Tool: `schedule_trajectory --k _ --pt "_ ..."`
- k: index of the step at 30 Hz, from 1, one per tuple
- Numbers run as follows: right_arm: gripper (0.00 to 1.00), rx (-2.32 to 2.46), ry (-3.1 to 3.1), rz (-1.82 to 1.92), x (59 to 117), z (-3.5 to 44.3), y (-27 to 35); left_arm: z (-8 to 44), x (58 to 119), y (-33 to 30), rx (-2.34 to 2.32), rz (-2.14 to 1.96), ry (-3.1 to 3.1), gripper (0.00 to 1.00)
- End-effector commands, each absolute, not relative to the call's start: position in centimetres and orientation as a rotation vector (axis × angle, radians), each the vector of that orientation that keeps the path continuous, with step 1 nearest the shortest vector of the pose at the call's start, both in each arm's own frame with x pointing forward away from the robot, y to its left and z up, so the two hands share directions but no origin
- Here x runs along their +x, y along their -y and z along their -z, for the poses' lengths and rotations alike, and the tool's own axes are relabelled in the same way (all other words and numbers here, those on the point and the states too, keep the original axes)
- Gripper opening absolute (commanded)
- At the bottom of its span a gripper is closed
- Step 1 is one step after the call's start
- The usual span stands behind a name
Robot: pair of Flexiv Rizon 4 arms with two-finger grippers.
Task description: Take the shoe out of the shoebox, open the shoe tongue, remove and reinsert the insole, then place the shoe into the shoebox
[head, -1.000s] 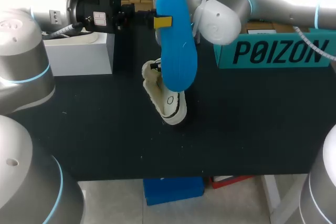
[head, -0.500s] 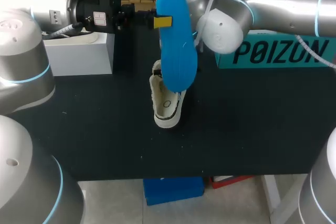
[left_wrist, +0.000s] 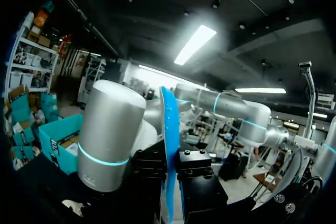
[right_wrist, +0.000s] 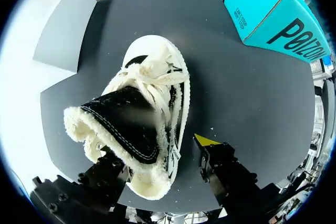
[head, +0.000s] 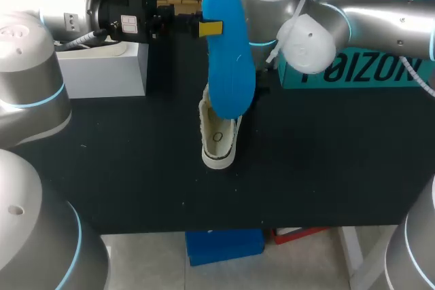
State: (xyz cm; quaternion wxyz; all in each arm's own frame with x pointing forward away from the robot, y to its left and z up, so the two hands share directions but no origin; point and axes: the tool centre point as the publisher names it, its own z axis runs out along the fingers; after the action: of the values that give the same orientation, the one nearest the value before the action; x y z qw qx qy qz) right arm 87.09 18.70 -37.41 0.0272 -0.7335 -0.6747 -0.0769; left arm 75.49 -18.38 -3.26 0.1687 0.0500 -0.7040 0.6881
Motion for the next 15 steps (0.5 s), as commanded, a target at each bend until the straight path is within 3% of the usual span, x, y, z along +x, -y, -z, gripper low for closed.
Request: schedule_trajectory --k 1,15 --pt "1.00 -2.182 1.979 0.432 85.8 35.7 -15.5 3.4 75.4 18.5 0.144 -1.960 2.003 0.00" --pt "1.00 -1.923 1.794 0.882 84.6 30.6 -14.3 3.4 75.4 18.5 0.144 -1.960 2.003 0.00"
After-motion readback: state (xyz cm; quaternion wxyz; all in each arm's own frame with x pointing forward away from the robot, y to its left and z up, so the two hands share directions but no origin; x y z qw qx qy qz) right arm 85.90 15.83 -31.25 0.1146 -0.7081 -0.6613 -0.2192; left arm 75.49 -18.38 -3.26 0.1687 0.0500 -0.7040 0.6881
